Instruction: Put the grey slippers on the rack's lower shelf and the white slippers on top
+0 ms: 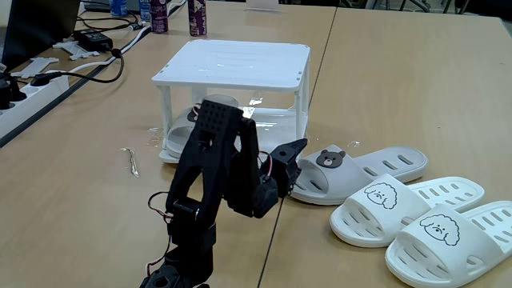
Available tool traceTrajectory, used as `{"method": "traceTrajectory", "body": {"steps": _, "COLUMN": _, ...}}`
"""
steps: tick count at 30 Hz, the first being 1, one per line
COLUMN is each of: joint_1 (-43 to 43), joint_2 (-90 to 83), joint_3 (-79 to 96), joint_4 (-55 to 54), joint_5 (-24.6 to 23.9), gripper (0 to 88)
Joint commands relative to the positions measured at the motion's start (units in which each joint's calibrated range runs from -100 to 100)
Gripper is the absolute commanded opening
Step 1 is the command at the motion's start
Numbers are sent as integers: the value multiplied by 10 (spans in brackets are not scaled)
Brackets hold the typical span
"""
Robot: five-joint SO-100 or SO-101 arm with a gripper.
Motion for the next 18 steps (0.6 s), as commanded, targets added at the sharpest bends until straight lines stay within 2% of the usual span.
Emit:
{"method": "traceTrajectory", "body": {"steps": 1, "joint_1": 4, "joint_2": 47, "joint_3": -98, "joint_4": -4, "joint_5": 4, "gripper": 294}}
{"method": "traceTrajectory", "body": {"steps": 6, "joint_1": 10, "joint_2": 87, "joint_3": -181, "joint_4": 30, "joint_5": 4, "gripper": 294}}
{"method": "traceTrajectory", "body": {"steps": 18, "joint_1": 49, "joint_2": 187, "joint_3": -507, "joint_4": 263, "joint_5": 4, "gripper": 284}}
